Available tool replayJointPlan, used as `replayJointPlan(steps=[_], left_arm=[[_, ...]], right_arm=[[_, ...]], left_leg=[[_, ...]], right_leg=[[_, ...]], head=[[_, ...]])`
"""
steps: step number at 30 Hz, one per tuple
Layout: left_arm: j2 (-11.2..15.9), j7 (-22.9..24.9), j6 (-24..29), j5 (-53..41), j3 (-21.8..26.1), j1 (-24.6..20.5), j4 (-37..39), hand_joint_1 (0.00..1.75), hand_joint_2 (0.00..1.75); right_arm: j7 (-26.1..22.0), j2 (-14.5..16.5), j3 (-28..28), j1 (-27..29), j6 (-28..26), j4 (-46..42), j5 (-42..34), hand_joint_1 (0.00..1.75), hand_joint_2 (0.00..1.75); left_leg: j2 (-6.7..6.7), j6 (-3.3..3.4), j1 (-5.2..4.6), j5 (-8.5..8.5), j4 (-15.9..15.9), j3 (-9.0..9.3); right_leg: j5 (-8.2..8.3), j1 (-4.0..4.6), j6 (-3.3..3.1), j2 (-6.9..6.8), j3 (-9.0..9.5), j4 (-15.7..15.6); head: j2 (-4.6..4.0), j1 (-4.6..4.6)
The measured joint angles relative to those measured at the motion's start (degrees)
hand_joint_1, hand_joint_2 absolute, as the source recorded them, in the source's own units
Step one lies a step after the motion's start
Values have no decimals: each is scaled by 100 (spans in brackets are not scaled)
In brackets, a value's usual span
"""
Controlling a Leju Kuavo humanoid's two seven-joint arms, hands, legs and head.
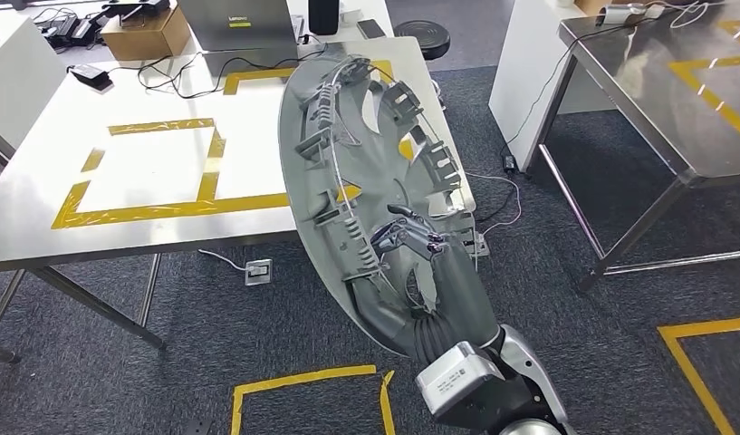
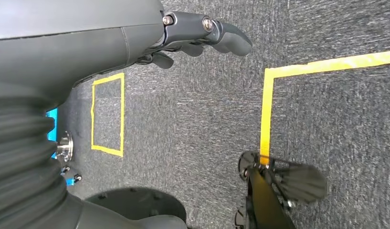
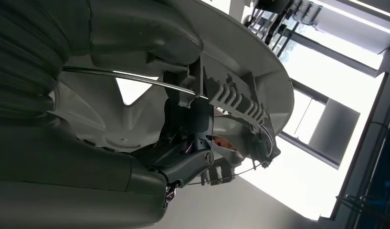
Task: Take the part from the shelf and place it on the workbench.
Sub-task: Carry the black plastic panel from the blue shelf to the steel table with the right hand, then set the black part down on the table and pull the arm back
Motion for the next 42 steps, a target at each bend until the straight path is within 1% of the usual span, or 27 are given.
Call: replayJointPlan(steps=[1,2,4,5,7,9,11,13,14,15,16,18,19,20,22,25,26,28,29,30,31,32,34,36,40,41,42], left_arm=[[0,0,0,-1,0,3,0,0,175],[0,-1,1,-2,0,3,0,0,175],[5,-2,5,-3,0,-2,2,0,175],[7,-2,9,-3,0,-5,2,0,175],[7,-3,15,-2,0,-5,1,0,175],[10,-7,16,-1,1,5,-1,0,175],[13,-19,17,1,6,0,-4,0,175],[11,-31,17,4,10,-4,-4,0,175],[8,-33,17,7,11,2,-3,0,175],[7,-35,17,8,12,9,-3,0,175],[7,-35,17,8,13,14,-3,0,175],[6,-37,17,8,15,15,-3,0,175],[4,-38,17,8,16,12,-3,0,175],[2,-38,17,8,17,9,-2,0,175],[-2,-38,17,7,19,10,-1,0,175],[-4,-37,17,6,20,11,-3,0,175],[-5,-38,17,6,20,4,-3,0,175],[-4,-37,17,6,21,-1,-2,0,175],[-1,-35,17,6,22,5,-1,0,175],[4,-33,17,6,22,15,1,0,175],[8,-31,17,6,23,22,2,0,175],[11,-30,17,6,24,26,2,0,175],[14,-30,17,6,24,32,6,0,175],[13,-28,17,5,25,30,10,0,175],[14,-102,-12,-24,27,20,0,0,175],[17,-124,-19,-32,27,10,-4,0,175],[20,-134,-19,-34,28,4,-8,0,175]], right_arm=[[1,0,1,2,0,0,0,175,175],[2,0,1,3,-1,0,0,175,175],[0,0,4,5,-1,0,-1,175,175],[-1,0,7,5,-2,0,-1,175,175],[-2,0,14,0,-8,1,-1,175,175],[1,0,17,-14,-18,1,-2,175,175],[3,-1,23,-34,-28,2,-3,175,175],[3,-3,30,-43,-32,11,-4,175,175],[2,-4,32,-41,-32,18,-4,175,175],[2,-4,33,-41,-32,23,-4,175,175],[1,-4,34,-42,-33,26,-4,175,175],[1,-4,35,-44,-33,28,-4,175,175],[0,-4,36,-47,-34,30,-5,175,175],[1,-4,36,-49,-34,31,-6,175,175],[3,-5,37,-54,-35,33,-8,175,175],[4,1,38,-58,-43,31,-5,175,175],[4,3,38,-60,-45,31,-4,175,175],[1,3,39,-62,-49,32,-2,175,175],[-2,2,39,-60,-49,32,-1,175,175],[-5,2,39,-57,-49,33,0,175,175],[-7,2,39,-56,-49,33,0,175,175],[-7,2,39,-55,-49,33,0,175,175],[-4,2,40,-52,-49,35,-1,175,175],[-1,3,43,-54,-49,39,-3,175,175],[-9,4,46,-68,-58,40,-2,175,175],[-12,4,46,-72,-61,40,-3,175,175],[-13,4,46,-72,-63,42,-4,175,175]], left_leg=[[2,39,-21,170,-175,62],[11,92,-48,408,-550,227],[62,199,-121,673,-1250,568],[81,235,-152,699,-1451,665],[70,279,-175,639,-1553,710],[30,336,-150,611,-1603,787],[-5,400,-126,570,-1645,899],[-34,431,-126,512,-1650,955],[-52,429,-127,479,-1648,982],[-70,422,-128,444,-1646,1018],[-88,412,-128,406,-1644,1067],[-115,386,-126,319,-1644,1176],[-124,364,-128,282,-1645,1215],[-128,334,-126,252,-1654,1231],[-130,254,-128,250,-1655,1263],[-89,178,-133,204,-1457,1241],[-65,161,-129,139,-1215,1121],[-31,118,-116,-100,-519,699],[-25,94,-108,-217,-236,482],[-19,78,-104,-259,-111,335],[-12,68,-99,-184,-185,285],[-2,62,-94,9,-452,333],[36,75,-92,510,-1194,538],[65,155,-114,745,-1566,651],[31,334,-129,691,-1581,709],[24,370,-120,668,-1595,740],[20,399,-117,641,-1602,767]], right_leg=[[-34,13,3,-9,43,0],[-74,23,12,-19,98,0],[-152,41,57,-39,177,-5],[-177,44,89,-48,196,-16],[-175,47,158,-56,217,-22],[-178,44,210,-56,204,76],[-301,35,256,-27,-50,526],[-542,30,298,-1,-538,1233],[-606,29,310,1,-757,1481],[-561,30,310,2,-887,1553],[-384,30,299,3,-903,1410],[166,39,246,11,-674,672],[316,59,211,18,-557,311],[390,81,177,28,-474,73],[343,112,106,47,-435,-77],[348,61,0,45,-241,-155],[321,48,-26,38,-167,-173],[237,46,-54,30,-72,-180],[189,45,-54,32,-24,-180],[137,42,-49,36,35,-180],[81,38,-38,40,109,-179],[20,31,-20,42,195,-179],[-112,23,39,39,349,-170],[-210,32,116,40,416,-163],[-350,20,254,38,423,-85],[-445,14,284,39,306,135],[-571,10,305,40,97,487]], head=[[0,-1],[0,-1],[1,1],[1,3],[1,4],[0,10],[0,30],[0,47],[0,49],[0,50],[0,52],[0,54],[0,52],[0,52],[1,52],[1,31],[1,15],[0,-14],[0,-15],[0,-17],[0,-20],[0,-20],[0,-22],[0,-28],[0,-19],[0,-9],[0,2]])
